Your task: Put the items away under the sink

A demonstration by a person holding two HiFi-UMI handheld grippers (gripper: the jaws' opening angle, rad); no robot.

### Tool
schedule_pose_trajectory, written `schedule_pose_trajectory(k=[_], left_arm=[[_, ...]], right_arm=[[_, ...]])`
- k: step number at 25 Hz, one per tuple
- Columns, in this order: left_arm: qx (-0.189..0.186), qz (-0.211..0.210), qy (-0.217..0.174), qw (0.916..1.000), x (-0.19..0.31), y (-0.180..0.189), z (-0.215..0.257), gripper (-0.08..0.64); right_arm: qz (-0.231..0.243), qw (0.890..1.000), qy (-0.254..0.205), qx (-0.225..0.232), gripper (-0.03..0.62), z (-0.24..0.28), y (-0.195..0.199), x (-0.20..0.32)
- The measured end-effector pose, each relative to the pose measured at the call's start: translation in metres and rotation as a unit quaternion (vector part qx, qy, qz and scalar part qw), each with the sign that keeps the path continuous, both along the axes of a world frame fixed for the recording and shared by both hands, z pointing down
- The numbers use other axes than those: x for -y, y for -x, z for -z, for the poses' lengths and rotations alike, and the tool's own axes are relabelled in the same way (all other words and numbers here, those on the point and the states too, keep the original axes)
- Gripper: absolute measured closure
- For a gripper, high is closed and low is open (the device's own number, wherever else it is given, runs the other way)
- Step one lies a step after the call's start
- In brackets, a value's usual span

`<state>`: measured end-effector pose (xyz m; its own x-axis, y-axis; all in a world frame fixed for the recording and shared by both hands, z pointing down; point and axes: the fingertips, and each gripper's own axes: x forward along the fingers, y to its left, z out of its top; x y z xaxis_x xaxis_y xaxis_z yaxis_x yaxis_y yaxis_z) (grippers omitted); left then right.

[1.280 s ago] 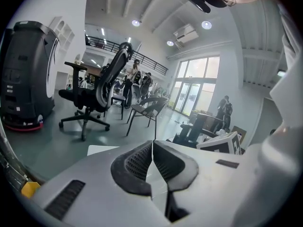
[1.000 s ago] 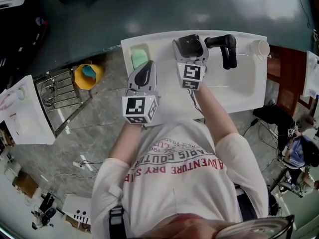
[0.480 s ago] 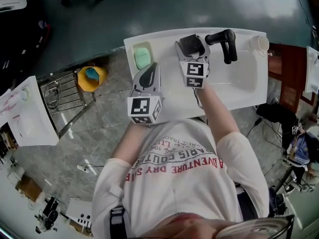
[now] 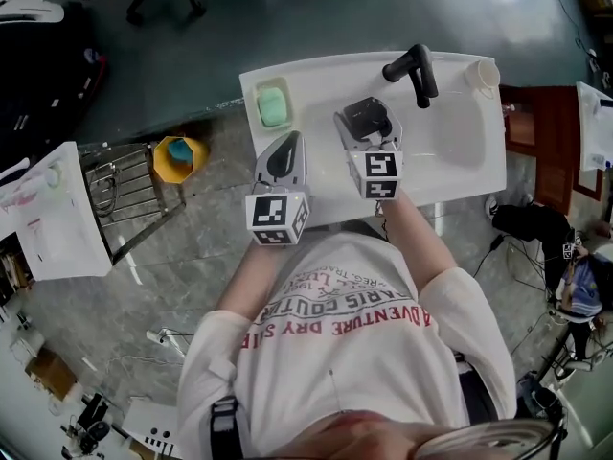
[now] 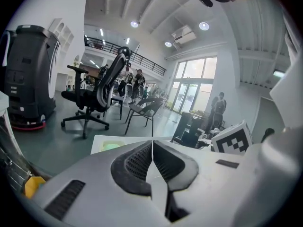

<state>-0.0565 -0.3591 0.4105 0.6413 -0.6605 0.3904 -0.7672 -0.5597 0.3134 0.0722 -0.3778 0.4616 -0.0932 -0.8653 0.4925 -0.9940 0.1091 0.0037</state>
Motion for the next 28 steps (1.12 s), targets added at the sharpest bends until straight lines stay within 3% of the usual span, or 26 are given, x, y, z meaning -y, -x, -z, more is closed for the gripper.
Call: schedule_pose_trajectory(k=[17, 28], left_arm=[[0.000, 0.095, -0.047, 0.9944, -0.212, -0.033, 0.032, 0.532], [0.023, 0.165, -0.023, 0.9858, -0.331, 0.000, 0.016, 0.533]], right_arm=[[0.116, 0.991, -0.050, 0.030, 0.214, 0.053, -0.016, -0.216], [0.171, 0.984, -0.019, 0.034, 0.213, 0.025, -0.004, -0.333]])
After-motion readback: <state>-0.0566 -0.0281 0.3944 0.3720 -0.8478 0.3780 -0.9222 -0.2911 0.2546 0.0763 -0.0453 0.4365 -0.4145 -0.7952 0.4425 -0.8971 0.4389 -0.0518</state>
